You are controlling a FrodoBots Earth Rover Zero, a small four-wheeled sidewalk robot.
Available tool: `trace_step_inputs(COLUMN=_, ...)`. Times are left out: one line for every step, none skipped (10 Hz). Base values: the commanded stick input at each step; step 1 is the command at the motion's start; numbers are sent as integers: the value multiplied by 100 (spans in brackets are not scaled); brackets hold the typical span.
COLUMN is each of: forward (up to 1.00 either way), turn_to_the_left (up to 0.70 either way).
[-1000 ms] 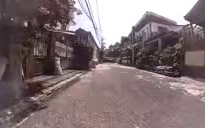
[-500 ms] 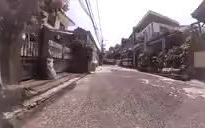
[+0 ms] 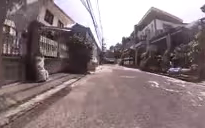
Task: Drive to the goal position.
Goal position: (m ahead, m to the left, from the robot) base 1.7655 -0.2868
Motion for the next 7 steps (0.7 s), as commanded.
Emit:
trace_step_inputs(forward=100, turn_to_the_left=0)
trace_step_inputs(forward=100, turn_to_the_left=0)
trace_step_inputs(forward=100, turn_to_the_left=0)
trace_step_inputs(forward=100, turn_to_the_left=-27)
trace_step_inputs(forward=100, turn_to_the_left=-26)
trace_step_inputs(forward=100, turn_to_the_left=-12)
trace_step_inputs(forward=100, turn_to_the_left=0)
